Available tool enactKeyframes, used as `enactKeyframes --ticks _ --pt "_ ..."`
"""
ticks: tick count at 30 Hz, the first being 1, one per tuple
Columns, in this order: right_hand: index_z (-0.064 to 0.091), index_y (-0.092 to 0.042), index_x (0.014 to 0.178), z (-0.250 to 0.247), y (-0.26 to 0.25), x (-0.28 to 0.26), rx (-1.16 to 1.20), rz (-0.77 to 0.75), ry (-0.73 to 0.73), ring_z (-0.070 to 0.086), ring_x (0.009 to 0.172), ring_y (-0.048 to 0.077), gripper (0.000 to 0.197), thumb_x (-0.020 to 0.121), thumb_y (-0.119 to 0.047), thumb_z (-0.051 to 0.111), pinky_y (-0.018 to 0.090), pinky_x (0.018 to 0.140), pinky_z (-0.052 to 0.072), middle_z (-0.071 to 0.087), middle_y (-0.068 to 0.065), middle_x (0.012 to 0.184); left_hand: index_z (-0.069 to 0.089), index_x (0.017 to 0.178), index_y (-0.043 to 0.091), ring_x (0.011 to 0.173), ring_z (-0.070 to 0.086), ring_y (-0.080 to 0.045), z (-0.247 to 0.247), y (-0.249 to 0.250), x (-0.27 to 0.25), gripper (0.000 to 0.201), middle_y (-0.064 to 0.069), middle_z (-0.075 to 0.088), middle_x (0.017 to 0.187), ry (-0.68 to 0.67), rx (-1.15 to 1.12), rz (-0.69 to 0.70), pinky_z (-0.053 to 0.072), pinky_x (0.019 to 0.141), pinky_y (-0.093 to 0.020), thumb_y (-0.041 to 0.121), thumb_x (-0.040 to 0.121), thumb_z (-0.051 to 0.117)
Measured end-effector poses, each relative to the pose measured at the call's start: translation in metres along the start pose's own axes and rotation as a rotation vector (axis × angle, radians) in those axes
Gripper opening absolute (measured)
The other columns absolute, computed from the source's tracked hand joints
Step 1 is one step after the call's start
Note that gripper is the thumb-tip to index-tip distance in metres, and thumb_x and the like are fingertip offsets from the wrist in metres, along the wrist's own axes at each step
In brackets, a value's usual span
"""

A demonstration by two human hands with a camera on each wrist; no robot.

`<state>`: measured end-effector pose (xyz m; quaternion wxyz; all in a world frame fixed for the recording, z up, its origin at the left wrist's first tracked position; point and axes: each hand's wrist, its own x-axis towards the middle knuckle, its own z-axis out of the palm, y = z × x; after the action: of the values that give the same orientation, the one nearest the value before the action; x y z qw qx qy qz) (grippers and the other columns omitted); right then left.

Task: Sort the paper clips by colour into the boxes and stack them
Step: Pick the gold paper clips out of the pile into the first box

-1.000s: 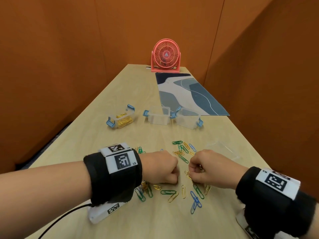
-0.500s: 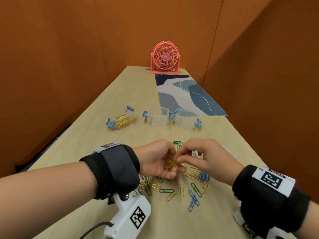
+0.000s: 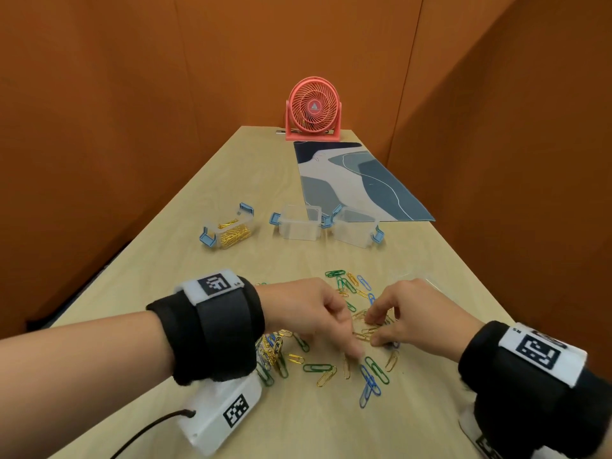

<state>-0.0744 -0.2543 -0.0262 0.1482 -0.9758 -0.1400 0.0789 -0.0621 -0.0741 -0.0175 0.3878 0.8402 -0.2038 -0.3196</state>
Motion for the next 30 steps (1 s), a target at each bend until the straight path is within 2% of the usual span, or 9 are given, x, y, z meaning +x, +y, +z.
enactKeyframes --ticks 4,6,9,13,17,19,23,26,30 --pt "0.073 -0.027 0.088 0.002 0.001 0.003 0.025 0.013 -0.005 0.051 0.062 -0.001 0.016 0.073 -0.029 0.076 0.012 0.056 0.035 0.066 -0.011 0.079 0.074 0.095 0.024 0.049 0.042 0.003 0.005 0.002 0.001 0.030 0.020 0.043 0.043 -0.027 0.322 0.140 0.028 0.051 -0.010 0.026 0.067 0.083" --pt "0.071 -0.029 0.080 0.002 0.001 0.003 0.023 0.006 -0.014 0.052 0.062 0.000 0.006 0.075 -0.028 0.074 0.013 0.057 0.036 0.066 -0.010 0.078 0.075 0.093 0.021 0.049 0.042 0.001 0.008 0.002 0.003 0.028 0.018 0.046 0.045 -0.012 0.383 0.168 0.030 0.051 -0.011 0.023 0.066 0.084" --pt "0.062 -0.030 0.072 0.003 0.002 0.003 0.023 -0.008 -0.038 0.052 0.061 0.001 0.012 0.080 -0.026 0.069 0.013 0.058 0.037 0.063 -0.011 0.073 0.075 0.088 0.015 0.051 0.047 0.005 0.008 -0.001 0.006 0.020 0.017 0.057 0.055 -0.015 0.387 0.152 0.038 0.057 -0.009 0.020 0.069 0.081" --pt "0.058 -0.028 0.073 0.004 0.002 0.002 -0.039 -0.061 -0.021 0.052 0.068 0.004 0.013 0.085 -0.026 0.059 0.017 0.066 0.043 0.061 -0.010 0.075 0.072 0.088 0.010 0.044 0.045 0.007 0.008 -0.003 0.004 0.016 0.019 0.046 0.038 -0.040 0.458 0.117 0.032 0.049 -0.002 0.024 0.080 0.072" --pt "0.058 -0.026 0.075 0.005 0.002 0.002 -0.058 -0.102 0.008 0.050 0.069 0.005 0.012 0.087 -0.026 0.054 0.020 0.067 0.045 0.064 -0.007 0.080 0.066 0.090 0.009 0.051 0.046 0.001 0.007 -0.007 0.003 0.019 0.011 0.050 0.060 -0.003 0.535 0.063 0.034 0.050 -0.005 0.027 0.087 0.058" --pt "0.058 -0.028 0.079 0.004 0.002 0.003 -0.023 -0.121 0.067 0.048 0.067 0.002 0.011 0.089 -0.027 0.053 0.013 0.062 0.039 0.061 -0.011 0.078 0.059 0.088 0.011 0.060 0.046 -0.005 0.002 -0.007 0.003 0.022 0.002 0.053 0.074 0.067 0.368 -0.025 0.040 0.056 -0.013 0.029 0.091 0.048" --pt "0.058 -0.032 0.078 0.000 -0.006 0.001 0.183 -0.201 0.178 0.049 0.067 -0.001 0.014 0.090 -0.026 0.057 0.008 0.062 0.037 0.056 -0.018 0.071 0.041 0.075 0.012 0.053 0.041 -0.012 -0.014 0.000 0.003 0.016 -0.004 0.046 0.067 0.098 -0.446 -0.170 0.035 0.042 -0.015 0.013 0.091 0.039" --pt "0.068 -0.019 0.086 -0.001 -0.013 0.002 0.321 -0.252 0.248 0.049 0.068 -0.007 0.008 0.088 -0.022 0.061 0.005 0.062 0.036 0.055 -0.017 0.067 0.047 0.085 0.008 0.054 0.051 -0.012 -0.019 -0.002 0.004 0.009 -0.006 0.055 0.071 0.077 -0.656 -0.192 0.043 0.045 -0.015 0.010 0.091 0.042" --pt "0.069 -0.021 0.082 0.001 -0.020 0.007 0.420 -0.326 0.291 0.051 0.070 -0.001 0.005 0.085 -0.018 0.065 0.005 0.064 0.037 0.062 -0.013 0.070 0.051 0.093 0.003 0.053 0.058 -0.013 -0.015 -0.007 0.011 0.012 -0.010 0.057 0.075 0.084 -0.861 -0.181 0.049 0.045 -0.015 0.009 0.093 0.040"
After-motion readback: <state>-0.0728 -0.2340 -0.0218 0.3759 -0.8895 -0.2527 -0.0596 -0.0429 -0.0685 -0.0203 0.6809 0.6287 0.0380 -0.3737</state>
